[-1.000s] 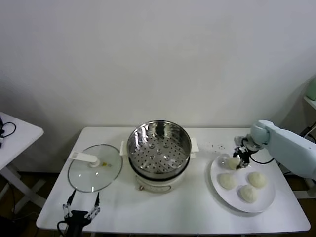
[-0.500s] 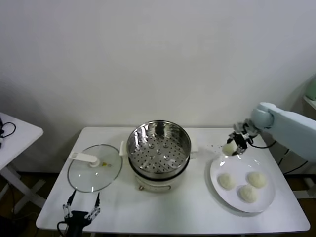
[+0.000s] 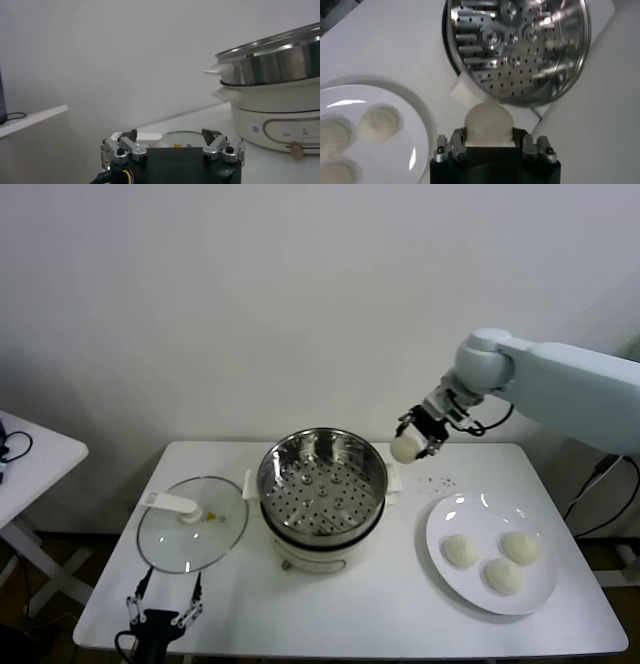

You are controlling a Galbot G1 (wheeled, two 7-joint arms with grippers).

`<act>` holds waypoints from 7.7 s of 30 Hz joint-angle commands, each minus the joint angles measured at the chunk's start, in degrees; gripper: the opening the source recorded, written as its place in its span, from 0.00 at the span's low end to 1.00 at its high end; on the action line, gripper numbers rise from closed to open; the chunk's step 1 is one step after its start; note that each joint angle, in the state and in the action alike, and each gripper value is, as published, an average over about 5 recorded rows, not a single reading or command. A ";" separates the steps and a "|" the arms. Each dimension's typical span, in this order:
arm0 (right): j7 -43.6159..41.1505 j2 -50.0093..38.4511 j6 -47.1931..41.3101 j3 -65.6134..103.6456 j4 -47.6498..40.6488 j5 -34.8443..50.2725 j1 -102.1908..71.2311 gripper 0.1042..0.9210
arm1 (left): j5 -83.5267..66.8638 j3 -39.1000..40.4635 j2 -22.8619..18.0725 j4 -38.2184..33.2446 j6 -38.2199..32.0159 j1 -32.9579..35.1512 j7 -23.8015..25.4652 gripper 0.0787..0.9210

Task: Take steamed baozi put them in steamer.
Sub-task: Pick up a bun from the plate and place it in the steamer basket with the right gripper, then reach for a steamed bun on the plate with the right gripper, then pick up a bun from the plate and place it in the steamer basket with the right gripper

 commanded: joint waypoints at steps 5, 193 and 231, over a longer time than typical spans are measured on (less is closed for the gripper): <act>2.63 13.04 8.77 -1.97 -4.52 -7.03 -1.21 0.62 | -0.03 0.00 -2.73 0.09 0.05 0.02 -0.03 0.88; 11.82 23.56 -36.82 -11.19 6.76 44.11 16.15 0.63 | 4.69 -0.41 -2.26 -0.14 -1.08 1.34 1.29 0.88; 18.11 31.33 -40.32 -10.28 -8.13 31.41 -4.41 0.65 | 5.22 -1.07 -2.32 0.48 -1.81 0.91 1.33 0.88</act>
